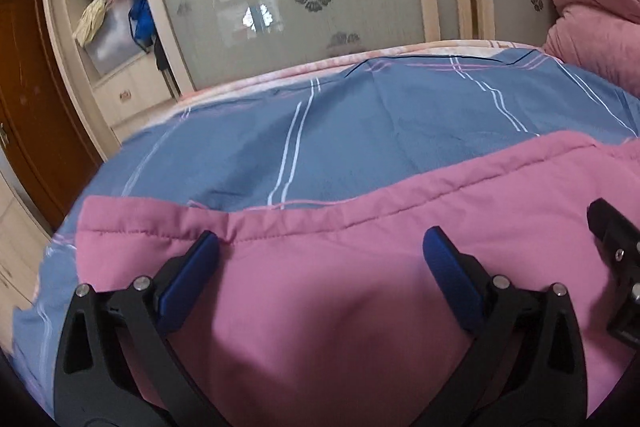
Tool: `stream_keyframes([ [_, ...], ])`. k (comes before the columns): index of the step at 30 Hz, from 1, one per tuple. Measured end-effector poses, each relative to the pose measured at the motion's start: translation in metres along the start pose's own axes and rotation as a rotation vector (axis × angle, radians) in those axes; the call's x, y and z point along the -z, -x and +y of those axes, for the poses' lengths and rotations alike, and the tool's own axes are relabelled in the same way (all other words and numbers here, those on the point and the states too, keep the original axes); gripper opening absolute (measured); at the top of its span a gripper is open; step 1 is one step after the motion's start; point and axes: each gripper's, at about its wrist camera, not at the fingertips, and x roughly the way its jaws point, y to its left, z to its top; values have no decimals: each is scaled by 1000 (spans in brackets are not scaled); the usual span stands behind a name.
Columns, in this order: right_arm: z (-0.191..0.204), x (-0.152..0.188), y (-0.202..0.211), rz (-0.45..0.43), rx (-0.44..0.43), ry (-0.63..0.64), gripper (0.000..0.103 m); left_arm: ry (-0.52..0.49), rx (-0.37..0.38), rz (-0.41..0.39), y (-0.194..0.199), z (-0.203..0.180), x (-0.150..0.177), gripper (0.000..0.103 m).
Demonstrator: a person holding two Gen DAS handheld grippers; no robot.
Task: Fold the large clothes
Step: 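Fold the hem over the folded hood with both tools and release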
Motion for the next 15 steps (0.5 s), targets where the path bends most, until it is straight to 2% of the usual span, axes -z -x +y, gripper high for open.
stream_keyframes([
  [3,3,1,-8,29,21,15,102,-3,-25,-16,-3,-5,4,101],
  [6,-6,-4,-6,53,-24,-21,102,25,22,-5,-2,2,-1,101],
  [8,-22,-11,7,34,-69,-76,102,38,56,-11,12,14,-9,101],
  [10,-50,-22,43,-102,-21,-134,102,68,-15,-101,46,38,-18,101],
  [11,-62,-27,57,-151,13,-130,102,93,-47,-165,68,57,-21,101],
  [12,-72,-29,65,-166,54,-112,102,109,-64,-193,80,70,-21,101],
  [14,-85,-30,63,-128,113,-77,102,120,-86,-218,90,90,-16,101],
  [15,-95,-26,52,-71,155,-57,102,105,-102,-185,79,96,-9,101],
])
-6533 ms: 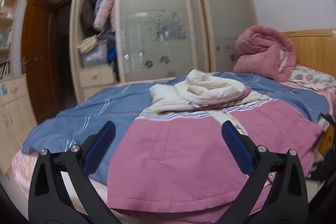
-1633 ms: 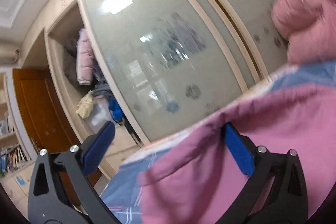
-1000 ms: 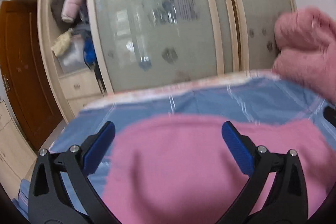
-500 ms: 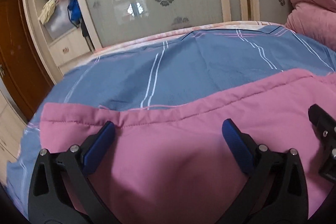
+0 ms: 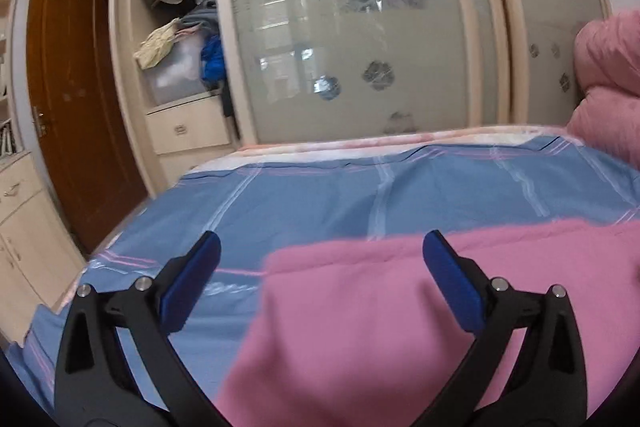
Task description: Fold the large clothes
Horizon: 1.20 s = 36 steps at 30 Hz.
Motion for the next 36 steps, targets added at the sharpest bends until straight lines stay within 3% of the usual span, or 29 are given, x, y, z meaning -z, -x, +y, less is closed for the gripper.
stream_keyframes([
  [2,-10,14,-21,65,68,27,102,-39,-1,105,-29,1,20,101],
  [4,-14,36,-46,146,84,61,102,-25,53,222,-60,4,45,101],
  [5,-17,42,-55,171,59,43,102,23,85,225,-64,8,50,101],
  [8,-36,54,-65,165,18,-72,102,30,70,175,-58,9,53,101],
  [15,-42,56,-65,161,-10,-124,102,75,74,139,-48,18,56,101],
  [18,-65,53,-53,141,-111,-211,102,112,20,108,-31,31,50,101],
  [20,-90,47,-13,32,-118,-299,102,140,-10,98,-3,45,44,101],
  [24,-118,64,90,-126,-152,-325,102,197,69,-4,108,79,64,101],
  [28,-115,132,195,-106,-227,-223,102,218,73,-71,220,93,124,101],
  [31,-103,190,258,-107,-186,-103,102,190,87,-20,275,86,142,101],
  [35,-85,224,310,-68,-169,-13,102,160,103,-63,334,68,172,101],
  [36,-83,227,320,-74,-182,-3,102,129,119,-24,342,58,178,101],
])
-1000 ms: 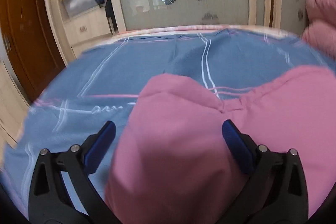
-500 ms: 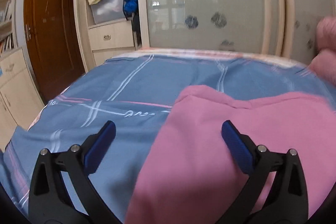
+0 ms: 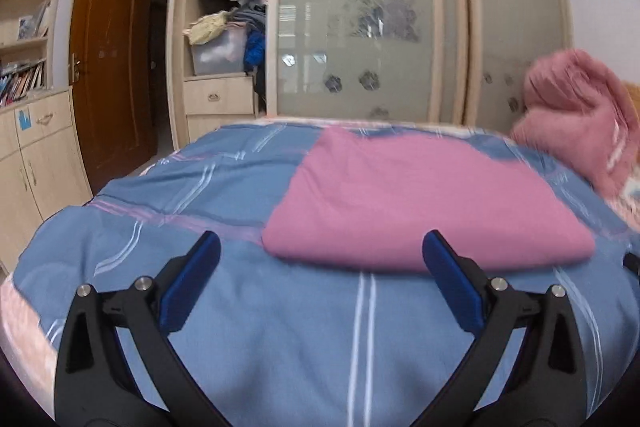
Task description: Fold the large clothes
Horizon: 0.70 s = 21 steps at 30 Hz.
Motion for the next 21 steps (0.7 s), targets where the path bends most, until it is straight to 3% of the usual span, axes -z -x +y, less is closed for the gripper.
stream_keyframes([
  [2,9,4,12,-16,10,38,102,-19,35,55,7,-7,4,101],
  [6,21,11,36,-37,31,108,102,-21,42,17,34,-19,16,101],
  [10,28,15,50,-32,25,104,102,-59,38,34,46,-29,16,101],
  [21,34,17,68,-60,37,68,102,-19,38,43,58,-19,23,101],
])
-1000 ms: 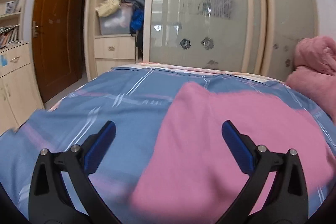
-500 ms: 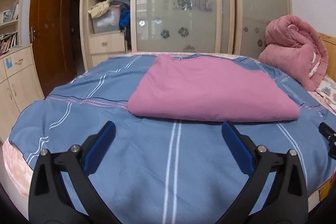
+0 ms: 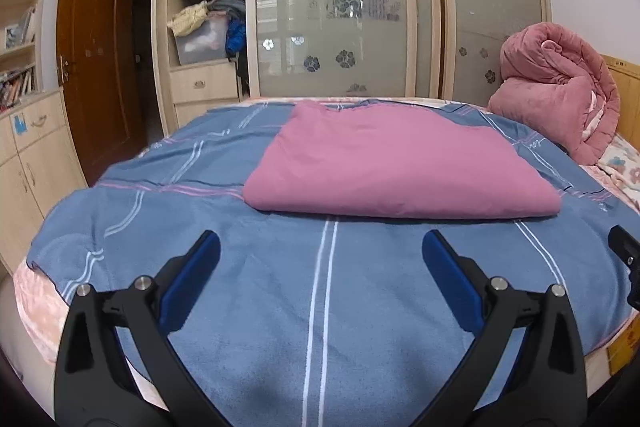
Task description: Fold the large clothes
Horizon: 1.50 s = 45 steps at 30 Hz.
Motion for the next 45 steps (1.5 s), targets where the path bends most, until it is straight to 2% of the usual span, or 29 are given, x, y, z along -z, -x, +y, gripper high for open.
stream_keyframes([
  [8,-4,-3,-5,55,-13,-51,102,-41,-11,41,-5,-5,-1,101],
  [12,-5,-4,-6,55,-4,-46,102,-29,16,57,-5,-4,-3,101],
  [17,-4,-4,-4,43,2,-31,102,-39,-8,43,-1,-6,-3,101],
  [24,0,-4,-5,47,-17,-20,102,-81,2,70,-3,-16,-3,101],
  [34,4,-3,-6,57,-32,-20,102,-15,25,50,0,-8,-7,101],
  [45,3,-4,-5,56,-32,-22,102,-32,38,57,-1,-10,-6,101],
])
